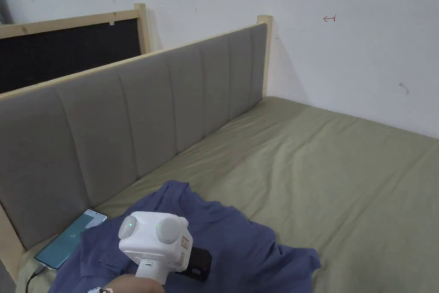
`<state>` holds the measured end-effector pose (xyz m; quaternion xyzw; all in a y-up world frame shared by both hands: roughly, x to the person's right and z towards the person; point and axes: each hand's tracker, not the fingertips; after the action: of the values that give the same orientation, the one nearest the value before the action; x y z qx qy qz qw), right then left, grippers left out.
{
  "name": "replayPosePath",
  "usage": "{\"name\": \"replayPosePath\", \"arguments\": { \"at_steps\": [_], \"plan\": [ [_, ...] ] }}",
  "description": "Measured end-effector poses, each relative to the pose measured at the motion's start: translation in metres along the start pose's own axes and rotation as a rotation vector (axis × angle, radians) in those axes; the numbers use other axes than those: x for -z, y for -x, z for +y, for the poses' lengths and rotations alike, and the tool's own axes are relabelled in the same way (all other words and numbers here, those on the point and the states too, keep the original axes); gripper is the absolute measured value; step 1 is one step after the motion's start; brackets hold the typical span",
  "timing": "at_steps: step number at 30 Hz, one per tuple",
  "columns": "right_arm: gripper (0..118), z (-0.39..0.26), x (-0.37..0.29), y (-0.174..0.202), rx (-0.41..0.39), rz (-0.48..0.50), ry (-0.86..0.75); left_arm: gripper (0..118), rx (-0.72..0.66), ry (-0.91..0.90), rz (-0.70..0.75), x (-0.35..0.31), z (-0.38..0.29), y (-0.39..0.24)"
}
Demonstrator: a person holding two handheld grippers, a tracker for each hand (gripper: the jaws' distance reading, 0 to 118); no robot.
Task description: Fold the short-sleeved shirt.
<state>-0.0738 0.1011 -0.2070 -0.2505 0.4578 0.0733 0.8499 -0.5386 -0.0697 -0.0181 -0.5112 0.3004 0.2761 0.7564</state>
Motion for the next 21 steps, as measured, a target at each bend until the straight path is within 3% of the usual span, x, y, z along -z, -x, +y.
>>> {"name": "replayPosePath", "arguments": {
  "at_steps": [2, 3, 7, 10, 12, 14, 15, 21],
  "plan": [
    [0, -0.002, 0.004, 0.0, -0.012, 0.002, 0.012, 118, 0.115, 0.043, 0.066, 0.03, -0.01, -0.008],
    [0, -0.003, 0.006, 0.0, -0.014, 0.004, 0.018, 118, 0.162, -0.047, 0.123, 0.033, -0.015, -0.013],
    [0, -0.005, 0.011, -0.001, 0.013, 0.008, 0.027, 118, 0.088, -0.133, 0.1, 0.029, -0.024, -0.011],
    [0, -0.005, 0.014, -0.005, 0.044, 0.005, 0.034, 117, 0.115, -0.15, 0.071, 0.017, -0.03, -0.006],
    [0, -0.003, 0.014, -0.007, 0.054, 0.0, 0.042, 98, 0.124, -0.227, 0.048, -0.023, -0.04, -0.011],
    [0, -0.002, 0.01, -0.01, 0.065, -0.008, 0.036, 24, 0.145, -0.292, 0.045, -0.047, -0.049, -0.008],
    [0, -0.002, 0.008, -0.012, 0.071, -0.012, 0.031, 0, 0.148, -0.302, 0.087, -0.035, -0.045, 0.005],
    [0, 0.003, -0.004, -0.018, 0.082, -0.036, 0.02, 0, 0.083, -0.531, 0.025, -0.118, -0.072, 0.009]
  ]
}}
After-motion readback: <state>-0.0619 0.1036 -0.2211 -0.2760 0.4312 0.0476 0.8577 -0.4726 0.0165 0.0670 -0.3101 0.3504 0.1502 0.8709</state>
